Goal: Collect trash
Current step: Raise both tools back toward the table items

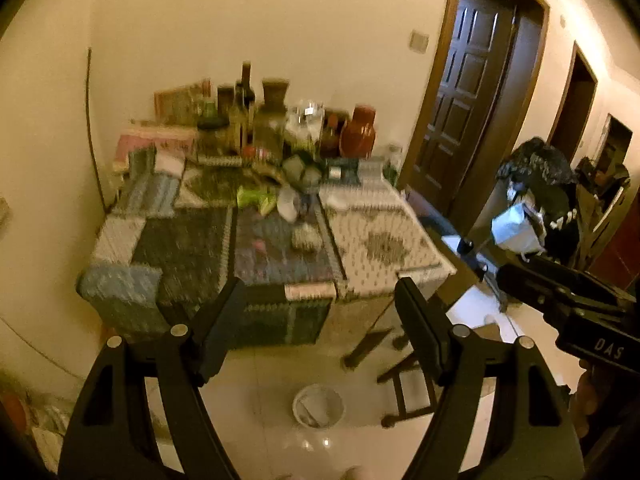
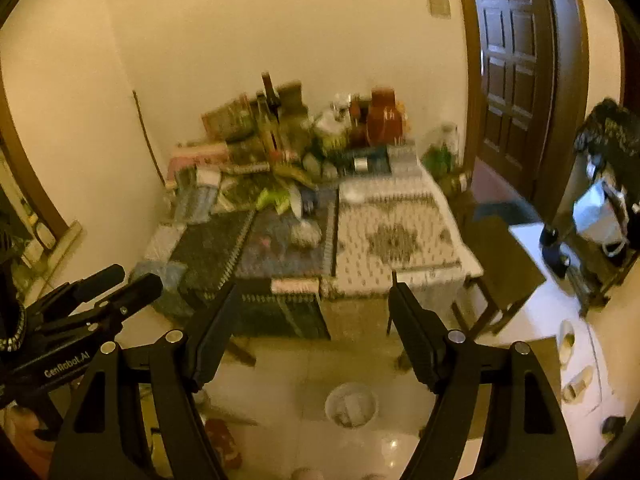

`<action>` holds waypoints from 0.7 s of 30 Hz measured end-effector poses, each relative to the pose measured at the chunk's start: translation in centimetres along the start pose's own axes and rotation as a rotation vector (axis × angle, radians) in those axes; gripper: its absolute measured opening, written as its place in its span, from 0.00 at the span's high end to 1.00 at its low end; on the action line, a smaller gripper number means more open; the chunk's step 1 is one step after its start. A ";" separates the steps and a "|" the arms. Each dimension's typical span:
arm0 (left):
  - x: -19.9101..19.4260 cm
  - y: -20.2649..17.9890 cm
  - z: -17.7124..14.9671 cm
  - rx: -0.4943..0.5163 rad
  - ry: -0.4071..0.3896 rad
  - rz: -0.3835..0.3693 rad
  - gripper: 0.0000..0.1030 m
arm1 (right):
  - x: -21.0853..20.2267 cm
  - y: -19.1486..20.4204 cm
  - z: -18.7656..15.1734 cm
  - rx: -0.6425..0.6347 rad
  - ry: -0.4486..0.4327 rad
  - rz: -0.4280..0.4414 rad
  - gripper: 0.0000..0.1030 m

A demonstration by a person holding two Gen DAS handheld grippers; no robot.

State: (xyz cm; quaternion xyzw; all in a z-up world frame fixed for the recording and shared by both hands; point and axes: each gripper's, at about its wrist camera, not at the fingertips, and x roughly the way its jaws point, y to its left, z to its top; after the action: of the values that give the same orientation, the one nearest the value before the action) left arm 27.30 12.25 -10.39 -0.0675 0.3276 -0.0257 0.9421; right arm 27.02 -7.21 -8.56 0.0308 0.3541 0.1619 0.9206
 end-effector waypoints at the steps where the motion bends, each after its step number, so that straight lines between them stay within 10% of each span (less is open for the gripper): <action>1: -0.9 0.1 0.5 0.005 -0.022 -0.002 0.26 | -0.4 0.4 0.1 -0.004 -0.014 -0.004 0.29; 10: -3.8 0.4 2.3 0.054 -0.120 0.037 0.15 | -2.0 1.4 2.2 -0.013 -0.116 -0.039 0.16; 21: 2.0 -0.9 7.0 0.020 -0.133 0.093 0.13 | 2.7 -3.4 6.7 -0.024 -0.123 -0.020 0.16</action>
State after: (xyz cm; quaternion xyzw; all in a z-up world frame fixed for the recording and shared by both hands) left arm 33.22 11.90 -6.07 -0.0444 0.2666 0.0195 0.9626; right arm 34.26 -9.21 -5.88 0.0260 0.2954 0.1549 0.9424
